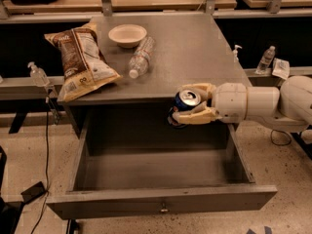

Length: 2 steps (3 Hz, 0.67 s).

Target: Place pepsi can into top drawer

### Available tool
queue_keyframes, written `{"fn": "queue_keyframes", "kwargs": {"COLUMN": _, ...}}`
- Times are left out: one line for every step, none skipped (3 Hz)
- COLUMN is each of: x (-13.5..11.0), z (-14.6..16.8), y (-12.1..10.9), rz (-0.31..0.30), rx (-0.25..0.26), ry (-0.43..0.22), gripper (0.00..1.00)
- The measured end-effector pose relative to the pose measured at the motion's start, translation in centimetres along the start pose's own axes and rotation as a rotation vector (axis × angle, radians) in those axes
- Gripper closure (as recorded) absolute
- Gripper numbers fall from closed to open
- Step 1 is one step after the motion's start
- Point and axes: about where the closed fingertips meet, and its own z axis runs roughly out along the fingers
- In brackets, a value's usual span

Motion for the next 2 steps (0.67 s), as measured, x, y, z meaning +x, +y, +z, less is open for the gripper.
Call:
{"fn": "queue_keyframes", "kwargs": {"x": 7.2, "z": 2.0, "y": 0.9, "rz": 0.042, "rx": -0.053, "ry": 0.055, "gripper": 1.00}}
{"fn": "queue_keyframes", "kwargs": {"x": 12.0, "z": 3.0, "y": 1.6, "rz": 0.061, "rx": -0.114, "ry": 0.088, "gripper": 1.00}}
